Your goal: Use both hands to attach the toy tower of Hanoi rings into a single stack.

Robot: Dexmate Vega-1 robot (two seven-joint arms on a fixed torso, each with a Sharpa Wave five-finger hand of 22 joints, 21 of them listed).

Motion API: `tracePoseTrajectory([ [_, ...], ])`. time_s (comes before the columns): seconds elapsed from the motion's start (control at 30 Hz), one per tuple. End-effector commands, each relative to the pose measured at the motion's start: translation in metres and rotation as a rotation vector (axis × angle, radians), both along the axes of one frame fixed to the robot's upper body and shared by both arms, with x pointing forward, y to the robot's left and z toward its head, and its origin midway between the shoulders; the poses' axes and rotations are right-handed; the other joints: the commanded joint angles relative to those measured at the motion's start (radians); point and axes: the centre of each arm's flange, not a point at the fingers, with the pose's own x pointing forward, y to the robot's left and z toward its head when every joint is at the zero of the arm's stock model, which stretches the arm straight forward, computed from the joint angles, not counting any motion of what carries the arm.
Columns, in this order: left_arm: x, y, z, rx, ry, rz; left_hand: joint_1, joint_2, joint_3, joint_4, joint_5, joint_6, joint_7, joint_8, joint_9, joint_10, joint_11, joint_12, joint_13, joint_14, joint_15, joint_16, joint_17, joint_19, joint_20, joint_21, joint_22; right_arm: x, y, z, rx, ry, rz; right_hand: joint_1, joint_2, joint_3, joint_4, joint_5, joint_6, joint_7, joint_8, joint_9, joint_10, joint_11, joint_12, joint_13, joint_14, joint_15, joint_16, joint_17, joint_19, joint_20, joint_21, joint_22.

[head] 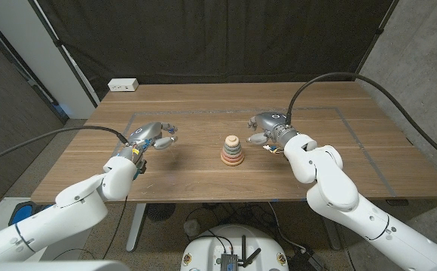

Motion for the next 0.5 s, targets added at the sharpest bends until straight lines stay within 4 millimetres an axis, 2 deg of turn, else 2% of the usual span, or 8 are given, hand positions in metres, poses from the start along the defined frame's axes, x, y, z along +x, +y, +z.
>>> tracePoseTrajectory([
  [0.03,-0.005,-0.016,0.001,-0.017,-0.023,0.03,-0.003,-0.006,0.009,0.0,-0.001,-0.012,0.0,0.0,0.001,-0.014,-0.003,-0.002,0.003,-0.01,-0.09,-0.005,0.002,-0.013,-0.098,-0.001,0.003,-0.012,-0.045,-0.016,0.06,-0.047,-0.092,0.007,0.001,0.008,-0.006,0.001,0.002,-0.013,0.003,0.004,0.005,-0.013,0.007,0.006,0.004,0.002,0.009,0.003,0.002,-0.002,-0.002,0.002],
  [0.33,0.002,-0.033,-0.006,-0.056,-0.037,0.049,-0.003,-0.01,0.007,0.0,-0.003,-0.028,-0.003,-0.003,0.001,-0.035,-0.001,-0.007,0.002,-0.023,-0.09,-0.005,0.005,-0.018,-0.097,0.0,0.004,-0.013,-0.072,-0.03,0.086,-0.071,-0.156,0.02,0.001,0.015,-0.012,0.002,-0.003,-0.019,0.0,0.004,-0.008,-0.014,0.001,0.008,-0.001,0.002,0.009,0.001,-0.002,-0.002,-0.005,0.001],
  [0.5,-0.006,-0.044,-0.001,-0.008,-0.076,0.059,-0.002,-0.01,0.007,0.001,-0.003,-0.027,0.001,0.0,0.002,-0.04,0.002,-0.007,0.0,-0.026,-0.09,-0.004,0.006,-0.021,-0.096,0.0,0.004,-0.015,-0.082,-0.035,0.144,-0.101,-0.173,0.03,0.001,0.02,-0.015,0.003,-0.005,-0.02,-0.001,0.004,-0.018,-0.014,-0.003,0.009,-0.003,0.002,0.011,0.002,-0.006,-0.002,-0.007,0.002],
])
